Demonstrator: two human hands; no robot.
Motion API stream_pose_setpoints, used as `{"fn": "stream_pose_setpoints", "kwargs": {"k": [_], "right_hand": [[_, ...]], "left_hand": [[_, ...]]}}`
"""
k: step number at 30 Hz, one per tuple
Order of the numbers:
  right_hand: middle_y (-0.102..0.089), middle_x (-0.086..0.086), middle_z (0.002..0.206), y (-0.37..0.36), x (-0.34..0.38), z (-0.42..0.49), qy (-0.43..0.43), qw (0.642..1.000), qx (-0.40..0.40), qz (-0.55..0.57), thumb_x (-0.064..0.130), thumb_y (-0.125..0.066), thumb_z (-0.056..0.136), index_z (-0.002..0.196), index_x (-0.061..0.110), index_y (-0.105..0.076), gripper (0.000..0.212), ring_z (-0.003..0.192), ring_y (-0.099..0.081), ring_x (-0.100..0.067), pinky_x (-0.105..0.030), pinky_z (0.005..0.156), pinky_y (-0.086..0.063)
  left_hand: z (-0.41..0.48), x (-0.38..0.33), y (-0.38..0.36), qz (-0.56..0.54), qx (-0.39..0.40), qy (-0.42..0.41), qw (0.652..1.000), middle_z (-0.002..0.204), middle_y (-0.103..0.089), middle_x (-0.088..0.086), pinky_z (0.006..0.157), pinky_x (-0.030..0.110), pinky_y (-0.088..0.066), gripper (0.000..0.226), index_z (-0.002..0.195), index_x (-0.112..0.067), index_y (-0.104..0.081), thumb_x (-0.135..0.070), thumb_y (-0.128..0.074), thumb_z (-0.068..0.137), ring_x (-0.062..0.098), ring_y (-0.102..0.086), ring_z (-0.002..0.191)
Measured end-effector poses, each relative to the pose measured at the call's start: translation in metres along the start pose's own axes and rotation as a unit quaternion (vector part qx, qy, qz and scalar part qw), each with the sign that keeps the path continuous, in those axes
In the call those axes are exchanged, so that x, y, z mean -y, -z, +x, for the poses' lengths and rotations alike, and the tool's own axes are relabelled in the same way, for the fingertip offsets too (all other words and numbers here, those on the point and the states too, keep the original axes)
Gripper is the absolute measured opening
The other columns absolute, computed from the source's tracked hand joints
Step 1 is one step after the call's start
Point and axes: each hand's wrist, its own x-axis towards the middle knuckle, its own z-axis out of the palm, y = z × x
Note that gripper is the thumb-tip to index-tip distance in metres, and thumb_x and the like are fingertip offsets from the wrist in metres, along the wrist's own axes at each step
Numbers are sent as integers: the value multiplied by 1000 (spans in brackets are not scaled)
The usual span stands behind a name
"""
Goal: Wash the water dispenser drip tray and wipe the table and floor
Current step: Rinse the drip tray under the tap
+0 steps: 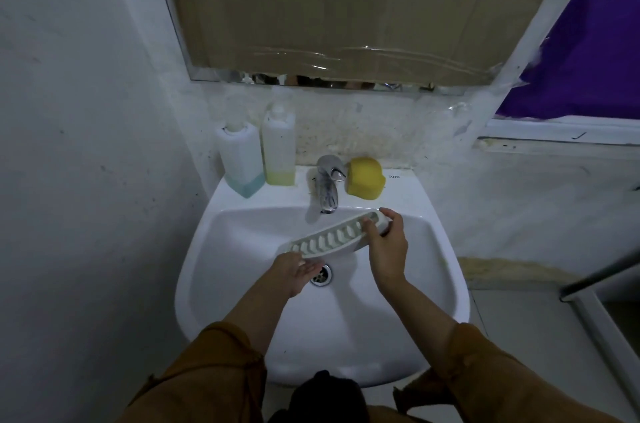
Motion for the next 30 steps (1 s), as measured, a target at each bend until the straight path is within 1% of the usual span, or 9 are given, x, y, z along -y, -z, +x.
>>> {"fn": "stream_pose_setpoints", "kwargs": {"k": [3, 6, 9, 11, 13, 15, 22, 26, 30], "right_hand": [[-58, 5, 103, -1, -2, 2, -22, 1000, 1, 10, 26, -58, 91, 120, 17, -50, 31, 91, -57, -10, -20, 77, -46], [-58, -8, 113, -3, -9, 4, -129, 991, 17, -5, 21, -52, 94, 122, 11, -48, 30, 100, -56, -24, -42, 90, -50], [-57, -15, 105, -3, -18, 1, -258, 962, 87, 23, 13, -50, 95, 119, 5, -49, 26, 89, -57, -25, -38, 76, -52], [-56, -14, 90, -4, -22, -4, -302, 942, 131, 59, 2, -52, 92, 113, 5, -49, 22, 72, -54, -22, -31, 65, -51], [-55, -14, 85, -4, -27, -7, -314, 935, 147, 69, -8, -55, 86, 108, 7, -47, 28, 65, -50, -20, -28, 62, -49], [-55, -15, 88, -6, -30, -9, -311, 936, 148, 74, -15, -57, 81, 103, 8, -46, 34, 65, -50, -20, -29, 65, -49], [-49, -9, 80, -7, -32, -7, -270, 957, 109, 15, -19, -54, 77, 80, 14, -42, 35, 65, -47, -18, -29, 61, -42], [-49, -8, 80, -5, -30, -9, -266, 959, 94, 20, -19, -52, 77, 77, 16, -43, 37, 65, -46, -17, -29, 60, -41], [-54, -12, 96, -5, -25, -11, -277, 954, 93, 63, -17, -54, 80, 90, 12, -48, 31, 82, -54, -23, -41, 84, -50]], "left_hand": [[-3, -2, -2, 8, 3, -16, 1000, 122, -54, 28, 99, 44, -41, 37, 136, 2, -39, -1, -32, 100, 42, -50, 121], [-4, -9, -4, -16, -20, -99, 995, 102, -55, 16, 80, 40, -47, 41, 139, -18, -36, -10, -40, 100, 33, -59, 84], [-6, -20, -5, -21, -33, -197, 980, 110, -56, 12, 79, 37, -50, 46, 136, -29, -39, -5, -45, 97, 30, -59, 95], [-9, -26, -6, 8, -35, -256, 966, 103, -57, 7, 82, 38, -50, 45, 131, -31, -46, -3, -44, 96, 29, -57, 97], [-11, -30, -6, 39, -47, -291, 955, 103, -59, 6, 92, 42, -49, 42, 118, -34, -52, -1, -42, 94, 29, -57, 101], [-14, -33, -5, 33, -49, -301, 952, 118, -58, 10, 97, 46, -47, 43, 110, -34, -53, 2, -38, 93, 31, -57, 109], [-18, -36, 7, 20, -43, -294, 955, 110, -57, 9, 66, 27, -45, 28, 102, -24, -52, 1, -43, 94, 18, -54, 87], [-20, -34, 9, 17, -39, -281, 959, 112, -54, 9, 66, 27, -45, 28, 102, -25, -51, -1, -39, 95, 24, -53, 96], [-21, -36, 13, 8, -34, -269, 963, 114, -53, 9, 68, 28, -45, 29, 106, -25, -51, -2, -37, 96, 25, -52, 100]]}}
